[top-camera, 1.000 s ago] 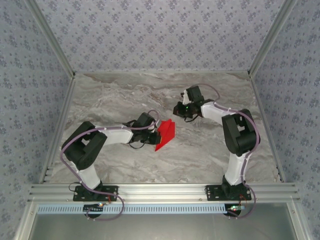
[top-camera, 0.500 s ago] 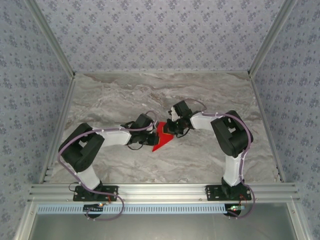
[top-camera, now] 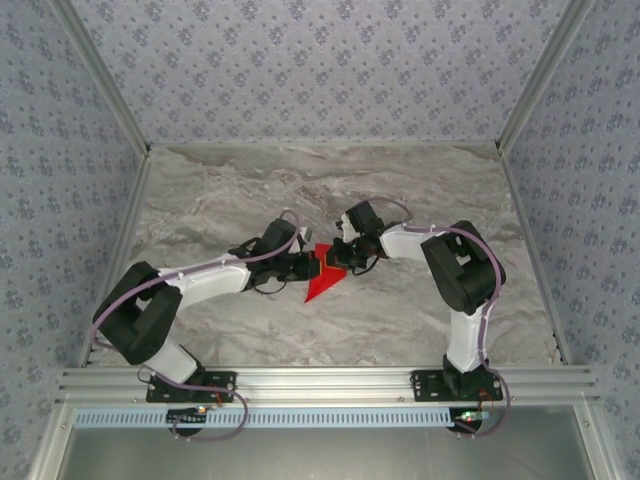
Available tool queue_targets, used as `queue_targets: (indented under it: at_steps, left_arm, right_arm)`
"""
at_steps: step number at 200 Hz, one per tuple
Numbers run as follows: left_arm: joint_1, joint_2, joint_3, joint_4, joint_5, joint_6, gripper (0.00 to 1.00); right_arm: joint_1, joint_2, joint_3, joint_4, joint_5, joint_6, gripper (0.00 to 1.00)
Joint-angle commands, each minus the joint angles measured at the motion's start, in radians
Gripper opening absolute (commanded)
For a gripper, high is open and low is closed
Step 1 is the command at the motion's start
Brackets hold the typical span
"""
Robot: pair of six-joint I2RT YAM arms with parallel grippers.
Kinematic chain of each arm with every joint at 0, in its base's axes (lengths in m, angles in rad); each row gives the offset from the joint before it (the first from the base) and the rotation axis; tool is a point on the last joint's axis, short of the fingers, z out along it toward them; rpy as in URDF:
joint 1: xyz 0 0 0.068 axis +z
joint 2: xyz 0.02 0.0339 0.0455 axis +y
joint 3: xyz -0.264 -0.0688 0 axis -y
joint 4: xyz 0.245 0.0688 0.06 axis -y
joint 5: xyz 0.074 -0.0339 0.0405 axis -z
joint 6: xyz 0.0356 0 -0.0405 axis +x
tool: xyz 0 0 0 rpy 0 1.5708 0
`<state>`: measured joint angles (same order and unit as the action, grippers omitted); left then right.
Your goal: Fold a paper plane with a square sheet of paper (pick it up from the middle)
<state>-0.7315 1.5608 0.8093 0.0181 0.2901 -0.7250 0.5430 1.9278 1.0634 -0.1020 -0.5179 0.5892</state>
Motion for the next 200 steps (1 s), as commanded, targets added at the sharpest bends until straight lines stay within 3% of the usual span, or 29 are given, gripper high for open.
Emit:
queue_targets:
  at_steps: [1,40,200]
  left_arm:
    - [0.004,0.045,0.002,0.029,0.049,-0.071,0.04]
    - [0.004,0.103,-0.009,0.065,0.117,-0.113,0.04]
    - [0.002,0.062,-0.138,0.063,0.116,-0.173,0.04]
  right_arm:
    - [-0.003,0.068,-0.008,-0.072,0.093,-0.022,0.00]
    - [-0.002,0.074,-0.007,-0.079,0.094,-0.025,0.00]
    - [0.000,0.086,-0.009,-0.102,0.108,-0.025,0.00]
